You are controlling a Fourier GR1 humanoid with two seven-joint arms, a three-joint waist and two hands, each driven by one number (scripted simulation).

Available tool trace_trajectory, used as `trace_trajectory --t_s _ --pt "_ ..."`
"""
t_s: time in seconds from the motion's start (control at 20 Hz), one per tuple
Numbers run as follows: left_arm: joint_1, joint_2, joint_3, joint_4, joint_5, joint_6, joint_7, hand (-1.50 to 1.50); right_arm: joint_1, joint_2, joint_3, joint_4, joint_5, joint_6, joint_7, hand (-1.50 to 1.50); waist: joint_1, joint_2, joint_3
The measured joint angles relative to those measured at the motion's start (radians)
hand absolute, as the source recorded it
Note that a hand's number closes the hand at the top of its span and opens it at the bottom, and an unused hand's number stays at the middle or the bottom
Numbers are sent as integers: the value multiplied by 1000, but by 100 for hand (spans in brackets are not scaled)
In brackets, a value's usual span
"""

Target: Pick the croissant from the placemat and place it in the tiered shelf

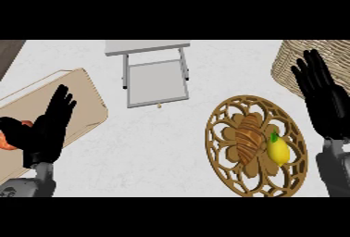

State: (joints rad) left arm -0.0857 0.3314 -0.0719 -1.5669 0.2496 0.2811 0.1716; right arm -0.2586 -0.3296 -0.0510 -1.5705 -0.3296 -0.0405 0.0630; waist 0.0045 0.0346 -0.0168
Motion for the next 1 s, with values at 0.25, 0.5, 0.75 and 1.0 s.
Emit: trace_trajectory --t_s 0.25,0.5,0.75,1.0 --pt "35 11 14 75 17 -26 32 0 114 -71 -73 -64 127 -125 -11 150 -40 -29 10" --pt "82 11 13 113 44 -59 56 0 320 -140 -159 -7 291 -282 70 -150 -78 -30 11" --pt "67 4 6 149 52 -115 36 0 550 -52 -162 -176 325 -354 63 -150 -52 -40 19" --pt "45 -2 5 164 51 -132 62 0 697 -57 -123 -353 322 -269 68 -150 -33 -43 21"
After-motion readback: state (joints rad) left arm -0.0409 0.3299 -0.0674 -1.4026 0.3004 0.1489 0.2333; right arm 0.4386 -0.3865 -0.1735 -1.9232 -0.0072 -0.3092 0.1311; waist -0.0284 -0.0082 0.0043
